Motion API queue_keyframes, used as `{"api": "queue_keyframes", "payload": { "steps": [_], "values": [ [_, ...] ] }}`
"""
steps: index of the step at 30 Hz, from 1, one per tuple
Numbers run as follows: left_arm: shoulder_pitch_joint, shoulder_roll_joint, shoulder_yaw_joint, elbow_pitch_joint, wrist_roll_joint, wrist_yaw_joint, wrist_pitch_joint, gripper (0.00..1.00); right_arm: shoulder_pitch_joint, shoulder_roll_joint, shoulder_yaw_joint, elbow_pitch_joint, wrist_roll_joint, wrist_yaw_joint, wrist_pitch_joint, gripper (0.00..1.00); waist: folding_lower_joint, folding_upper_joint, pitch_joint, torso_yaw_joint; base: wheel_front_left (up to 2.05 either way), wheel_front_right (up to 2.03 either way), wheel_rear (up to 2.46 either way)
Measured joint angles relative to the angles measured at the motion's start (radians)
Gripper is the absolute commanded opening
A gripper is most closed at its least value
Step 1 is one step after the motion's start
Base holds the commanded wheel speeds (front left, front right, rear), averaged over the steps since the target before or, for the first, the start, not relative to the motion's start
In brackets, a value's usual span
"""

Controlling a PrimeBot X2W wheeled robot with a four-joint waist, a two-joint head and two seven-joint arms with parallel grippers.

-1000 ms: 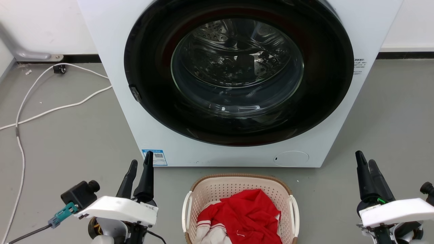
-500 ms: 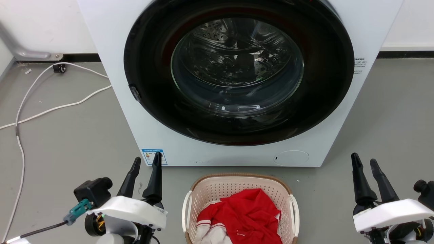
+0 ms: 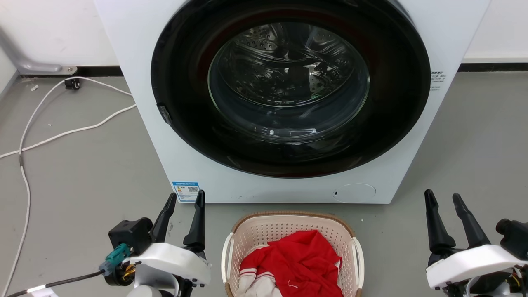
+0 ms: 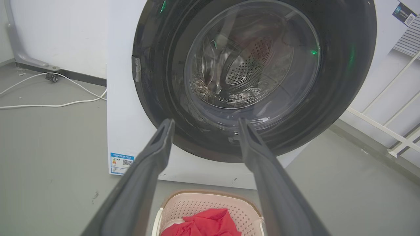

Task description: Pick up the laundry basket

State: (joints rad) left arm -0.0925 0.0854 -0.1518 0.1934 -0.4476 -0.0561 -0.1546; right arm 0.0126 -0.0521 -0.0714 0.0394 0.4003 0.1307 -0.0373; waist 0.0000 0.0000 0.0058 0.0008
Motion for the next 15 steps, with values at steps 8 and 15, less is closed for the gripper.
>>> {"api": "queue_keyframes", "payload": {
  "steps": [8, 15],
  "values": [
    [-0.007, 0.005, -0.020, 0.012, 0.078, 0.013, -0.021, 1.00, 0.012, 0.000, 0.000, -0.024, -0.081, 0.000, 0.003, 1.00, 0.0000, 0.0000, -0.001, -0.001, 0.00, 0.00, 0.00],
    [-0.015, 0.011, -0.035, 0.019, 0.145, 0.031, -0.035, 1.00, 0.019, 0.000, -0.001, -0.039, -0.146, 0.000, 0.003, 1.00, -0.0001, 0.0000, 0.000, -0.002, 0.00, 0.00, 0.00]
  ]
}}
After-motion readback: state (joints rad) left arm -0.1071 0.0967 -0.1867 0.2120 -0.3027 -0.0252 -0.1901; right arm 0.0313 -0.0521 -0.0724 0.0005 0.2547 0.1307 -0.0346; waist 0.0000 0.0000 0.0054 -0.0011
